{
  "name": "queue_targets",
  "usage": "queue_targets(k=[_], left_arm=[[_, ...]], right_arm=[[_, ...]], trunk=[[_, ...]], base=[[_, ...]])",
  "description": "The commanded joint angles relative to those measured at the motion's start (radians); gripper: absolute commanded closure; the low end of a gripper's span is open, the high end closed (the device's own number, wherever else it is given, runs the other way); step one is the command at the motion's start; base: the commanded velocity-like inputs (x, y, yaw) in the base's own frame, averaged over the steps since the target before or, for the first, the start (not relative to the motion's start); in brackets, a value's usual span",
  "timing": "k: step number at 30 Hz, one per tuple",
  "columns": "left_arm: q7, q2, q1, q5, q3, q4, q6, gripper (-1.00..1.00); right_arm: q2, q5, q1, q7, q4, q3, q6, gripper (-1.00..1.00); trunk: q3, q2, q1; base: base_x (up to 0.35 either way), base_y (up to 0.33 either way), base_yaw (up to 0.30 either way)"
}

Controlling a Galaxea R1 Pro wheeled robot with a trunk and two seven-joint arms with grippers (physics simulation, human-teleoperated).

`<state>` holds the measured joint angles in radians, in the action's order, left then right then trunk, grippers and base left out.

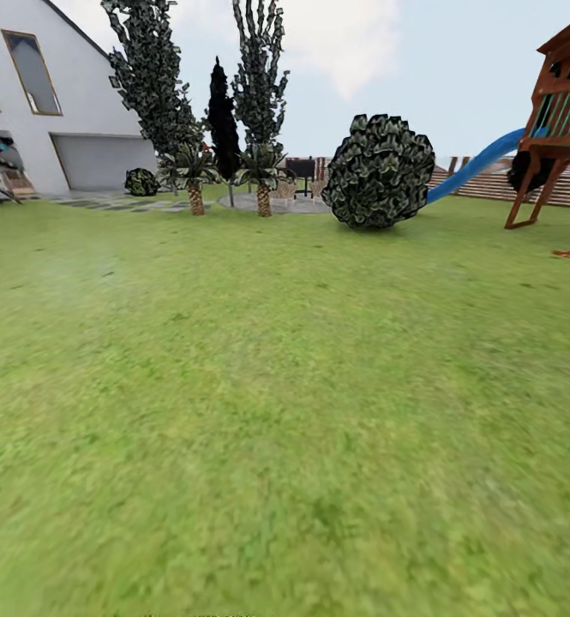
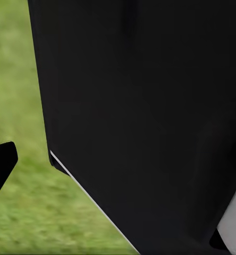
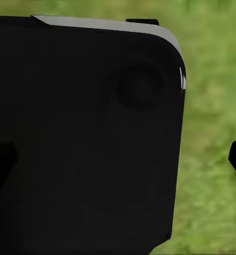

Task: Take the three Easter eggs out of the wicker basket on the lawn in the garden, then place them on the lawn next to a single tree (choose any tree) so that all three eggs are next to the same tree and none are left in the basket.

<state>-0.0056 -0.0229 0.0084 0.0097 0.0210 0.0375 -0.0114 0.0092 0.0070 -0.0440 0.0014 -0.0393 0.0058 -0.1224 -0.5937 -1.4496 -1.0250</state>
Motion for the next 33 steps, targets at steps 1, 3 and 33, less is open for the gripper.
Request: queue_targets(k=[1,3,33], left_arm=[[-0.001,0.0,0.001,0.001,0.002,0.002,-0.001,-1.0],[-0.001,0.0,0.001,0.001,0.002,0.002,-0.001,-1.0],[-0.001,0.0,0.001,0.001,0.002,0.002,-0.001,-1.0]], right_arm=[[0.0,0.001,-0.001,0.0,0.001,0.0,-0.003,-1.0],[0.0,0.001,-0.001,0.0,0.001,0.0,-0.003,-1.0],[0.0,0.001,-0.001,0.0,0.001,0.0,-0.003,-1.0]], trunk=[[-0.001,0.0,0.0],[-0.001,0.0,0.0],[-0.001,0.0,0.0]], base=[[0.0,0.0,0.296],[0.0,0.0,0.296],[0.0,0.0,0.296]])
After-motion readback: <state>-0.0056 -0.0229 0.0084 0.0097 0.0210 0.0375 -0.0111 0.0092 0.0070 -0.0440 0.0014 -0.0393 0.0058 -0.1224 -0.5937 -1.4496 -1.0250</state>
